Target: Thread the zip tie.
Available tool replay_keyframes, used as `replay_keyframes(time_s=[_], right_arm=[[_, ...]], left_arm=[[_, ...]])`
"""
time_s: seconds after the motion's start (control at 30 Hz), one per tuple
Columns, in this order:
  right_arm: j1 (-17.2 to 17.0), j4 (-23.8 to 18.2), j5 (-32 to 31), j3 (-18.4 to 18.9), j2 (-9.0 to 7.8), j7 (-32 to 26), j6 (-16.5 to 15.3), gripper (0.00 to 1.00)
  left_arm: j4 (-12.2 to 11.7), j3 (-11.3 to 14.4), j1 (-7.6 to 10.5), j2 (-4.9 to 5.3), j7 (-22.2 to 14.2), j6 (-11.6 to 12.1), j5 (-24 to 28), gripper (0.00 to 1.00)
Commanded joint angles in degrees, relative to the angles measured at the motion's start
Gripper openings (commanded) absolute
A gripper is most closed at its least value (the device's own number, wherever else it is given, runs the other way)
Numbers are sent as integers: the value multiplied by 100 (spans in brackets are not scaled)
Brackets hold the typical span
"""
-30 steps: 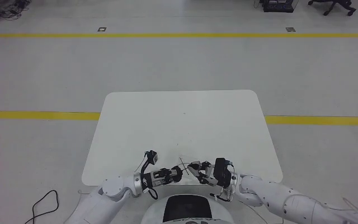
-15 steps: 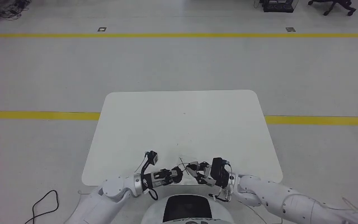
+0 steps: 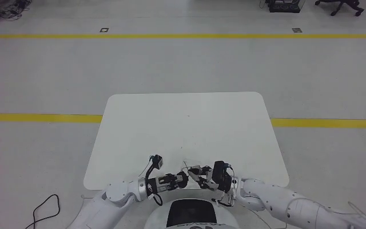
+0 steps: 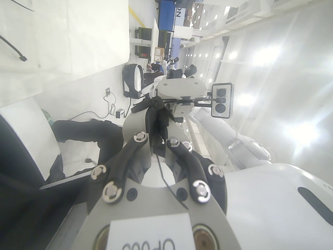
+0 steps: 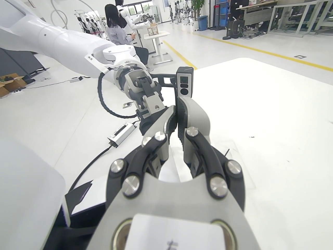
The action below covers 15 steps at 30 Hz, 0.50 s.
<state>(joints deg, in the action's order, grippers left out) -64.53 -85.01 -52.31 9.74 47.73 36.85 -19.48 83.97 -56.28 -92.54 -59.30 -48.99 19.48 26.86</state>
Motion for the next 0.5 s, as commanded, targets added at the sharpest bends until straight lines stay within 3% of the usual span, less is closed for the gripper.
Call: replay_keyframes(time_s=[0.0,0.27,0.3,0.33,0.37,0.47], right_arm=[[2,-5,0,0,5,-25,0,0],[3,-25,-2,0,17,-93,0,0],[0,-29,5,0,17,-97,0,10],[-2,-32,21,0,16,-97,0,38],[-3,-34,49,0,13,-89,0,100],[-12,-39,55,0,-26,14,0,100]], left_arm=[[12,8,1,2,5,0,-2,0],[71,-8,-21,22,-2,0,37,0],[76,-12,-24,25,-5,0,44,0],[80,-14,-27,28,-5,0,47,0],[82,-17,-30,30,1,0,54,0],[87,-41,-35,39,21,0,88,0]])
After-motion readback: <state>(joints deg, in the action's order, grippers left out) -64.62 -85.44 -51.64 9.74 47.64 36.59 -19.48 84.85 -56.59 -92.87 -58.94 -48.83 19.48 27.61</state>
